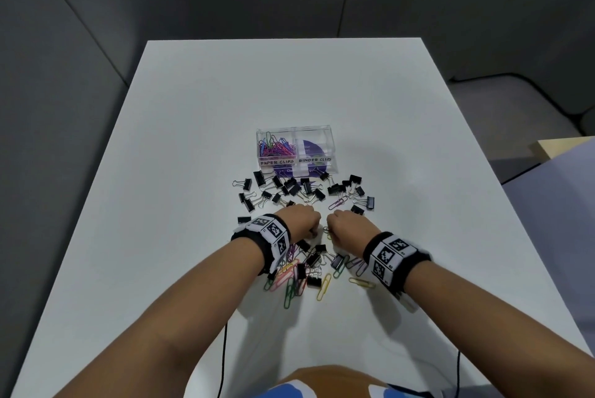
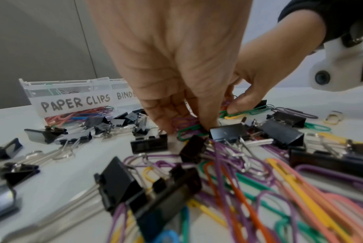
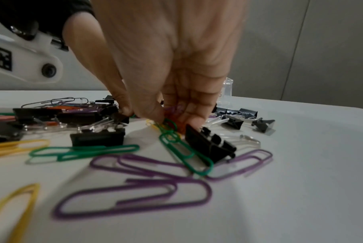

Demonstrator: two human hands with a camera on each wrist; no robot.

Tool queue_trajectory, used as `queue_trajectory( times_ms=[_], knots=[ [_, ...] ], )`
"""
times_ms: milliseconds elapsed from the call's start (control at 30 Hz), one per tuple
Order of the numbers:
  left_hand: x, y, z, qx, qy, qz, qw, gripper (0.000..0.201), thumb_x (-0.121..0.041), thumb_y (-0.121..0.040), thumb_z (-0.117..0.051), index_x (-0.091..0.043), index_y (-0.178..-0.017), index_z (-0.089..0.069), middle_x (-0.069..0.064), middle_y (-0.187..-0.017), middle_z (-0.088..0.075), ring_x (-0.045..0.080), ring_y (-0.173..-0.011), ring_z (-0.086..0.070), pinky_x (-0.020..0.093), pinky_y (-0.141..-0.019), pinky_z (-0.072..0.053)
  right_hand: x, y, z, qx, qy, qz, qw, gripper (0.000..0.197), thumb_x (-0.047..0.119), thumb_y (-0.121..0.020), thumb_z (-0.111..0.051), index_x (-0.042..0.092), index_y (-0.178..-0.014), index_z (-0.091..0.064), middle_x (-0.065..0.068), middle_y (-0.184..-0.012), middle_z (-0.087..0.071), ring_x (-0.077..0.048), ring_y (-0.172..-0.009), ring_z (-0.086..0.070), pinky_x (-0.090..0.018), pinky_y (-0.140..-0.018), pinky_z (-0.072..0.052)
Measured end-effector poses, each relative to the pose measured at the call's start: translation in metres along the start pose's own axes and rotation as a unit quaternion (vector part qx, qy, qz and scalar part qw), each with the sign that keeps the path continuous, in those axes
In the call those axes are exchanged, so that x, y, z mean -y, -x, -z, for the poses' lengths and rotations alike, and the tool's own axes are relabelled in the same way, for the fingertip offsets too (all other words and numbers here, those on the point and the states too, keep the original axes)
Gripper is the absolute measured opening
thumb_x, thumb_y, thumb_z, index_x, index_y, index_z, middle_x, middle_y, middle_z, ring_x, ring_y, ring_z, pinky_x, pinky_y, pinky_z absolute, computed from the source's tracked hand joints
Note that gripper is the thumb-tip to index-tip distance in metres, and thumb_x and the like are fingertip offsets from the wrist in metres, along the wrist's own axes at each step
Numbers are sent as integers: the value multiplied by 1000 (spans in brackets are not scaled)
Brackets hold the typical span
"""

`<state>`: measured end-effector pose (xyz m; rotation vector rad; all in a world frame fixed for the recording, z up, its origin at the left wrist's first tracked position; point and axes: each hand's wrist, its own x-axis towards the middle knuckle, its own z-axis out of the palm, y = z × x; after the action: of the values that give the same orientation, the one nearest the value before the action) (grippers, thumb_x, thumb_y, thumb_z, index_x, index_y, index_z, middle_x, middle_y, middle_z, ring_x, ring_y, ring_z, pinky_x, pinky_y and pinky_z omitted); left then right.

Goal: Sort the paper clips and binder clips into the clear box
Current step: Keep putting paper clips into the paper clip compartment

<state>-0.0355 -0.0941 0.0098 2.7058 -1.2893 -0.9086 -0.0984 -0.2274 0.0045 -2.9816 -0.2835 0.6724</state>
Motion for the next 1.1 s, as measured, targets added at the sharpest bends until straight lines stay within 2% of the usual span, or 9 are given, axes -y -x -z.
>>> queue_trajectory(
  times_ms=[133, 233, 400, 500, 600, 733, 800, 967, 1100],
  knots=[
    [2, 3, -1, -7, 18, 7, 1000, 25, -13, -91, -56, -4, -114, -57, 15, -118, -60, 30, -109, -57, 37, -91, -45, -3, -1, 3, -18, -41, -15, 999, 21, 13, -92, -44, 1, -107, -53, -16, -111, -58, -30, -98, -58, -37, -76, -45],
    [3, 3, 0, 11, 15, 7, 1000, 26, -14, -92, -55, -4, -115, -59, 15, -120, -59, 31, -110, -57, 37, -92, -45, -8, -2, 11, -35, -95, -46, 994, 19, 12, -91, -43, 2, -106, -50, -17, -97, -60, -30, -83, -58, -33, -65, -36],
    [5, 6, 0, 12, 6, -12, 1000, 26, -14, -93, -51, -3, -116, -57, 16, -117, -58, 31, -108, -56, 36, -88, -44, -15, 1, 20, -16, -146, -73, 986, 35, 13, -95, -39, 12, -130, -39, -10, -83, -61, -27, -79, -54, -33, -69, -41],
    [9, 11, 1, -14, 19, -22, 999, 27, -17, -95, -48, -7, -118, -58, 12, -117, -58, 29, -106, -57, 35, -87, -46, -17, 4, 22, 4, -151, -71, 986, 27, 15, -97, -35, 8, -119, -50, -15, -108, -64, -27, -95, -57, -34, -78, -42],
    [15, 19, 5, -46, 64, -6, 997, 29, -21, -99, -41, -8, -120, -57, 9, -119, -55, 25, -103, -58, 31, -87, -46, -17, 4, 15, -4, -174, -77, 982, 24, 17, -97, -32, 5, -105, -52, -18, -102, -64, -29, -90, -58, -36, -74, -41],
    [26, 30, 12, -43, 137, 56, 988, 24, -14, -100, -33, -7, -113, -52, 8, -100, -56, 18, -82, -50, 27, -73, -39, -14, 7, 10, 13, -145, -91, 985, 29, 40, -95, -39, 12, -91, -46, -4, -79, -55, -23, -74, -52, -32, -66, -39],
    [33, 33, 11, -44, 141, 86, 985, 25, -9, -99, -31, -6, -114, -50, 6, -91, -55, 16, -73, -45, 24, -64, -35, -13, 9, 9, 37, -98, -83, 991, 30, 45, -89, -49, 16, -87, -44, 1, -80, -52, -19, -74, -49, -29, -66, -38],
    [51, 42, 2, -42, 114, 118, 985, 26, 2, -93, -37, -6, -114, -49, 11, -89, -60, 30, -82, -55, 24, -64, -34, -12, 10, 7, 63, -106, -80, 989, 24, 28, -89, -55, 8, -102, -55, -9, -102, -62, -24, -90, -57, -31, -74, -43],
    [53, 46, 0, -42, 94, 134, 986, 20, 2, -90, -35, -14, -100, -42, -6, -67, -39, 20, -70, -39, 25, -52, -28, -4, 7, 9, 63, -74, -58, 994, 22, 22, -92, -47, 5, -104, -54, -11, -96, -61, -24, -84, -55, -33, -75, -46]
  ],
)
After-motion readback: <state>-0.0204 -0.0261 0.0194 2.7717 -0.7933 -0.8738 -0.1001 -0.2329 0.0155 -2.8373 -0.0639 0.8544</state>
